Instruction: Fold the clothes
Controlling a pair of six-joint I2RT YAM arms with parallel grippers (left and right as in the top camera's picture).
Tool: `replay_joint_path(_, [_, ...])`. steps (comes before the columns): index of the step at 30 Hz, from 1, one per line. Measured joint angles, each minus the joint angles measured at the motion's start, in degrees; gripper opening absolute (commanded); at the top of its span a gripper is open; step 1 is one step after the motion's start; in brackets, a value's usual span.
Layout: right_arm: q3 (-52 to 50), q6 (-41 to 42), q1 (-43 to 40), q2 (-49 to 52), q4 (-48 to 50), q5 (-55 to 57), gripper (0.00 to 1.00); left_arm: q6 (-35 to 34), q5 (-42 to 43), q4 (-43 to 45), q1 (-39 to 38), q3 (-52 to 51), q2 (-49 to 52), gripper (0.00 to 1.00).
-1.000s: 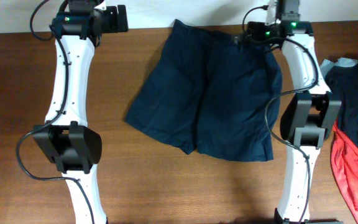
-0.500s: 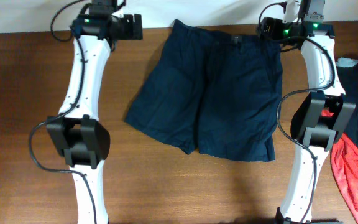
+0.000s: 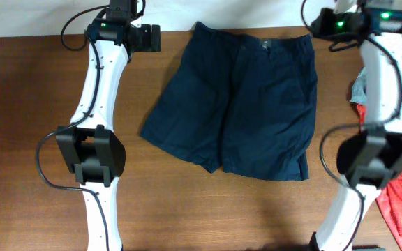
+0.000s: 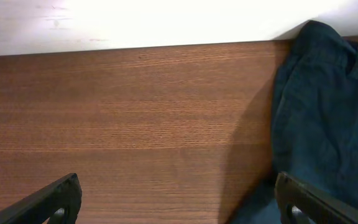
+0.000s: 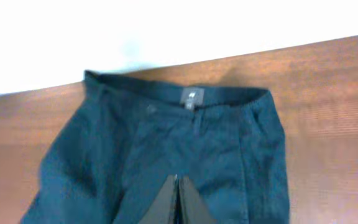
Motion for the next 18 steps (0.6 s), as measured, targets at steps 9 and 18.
replay_joint_path(9, [0.5,0.0,0.0,-2.2,-20.8,0.4,0.04,0.0,0.0,0.0,0.0,0.0,0.0,0.99])
replay_joint_path(18, [-5.0,0.0,0.3,-1.8,-34.0,3.8,0.04,0.0,-0.2,0.0,0.0,0.0,0.0,0.99])
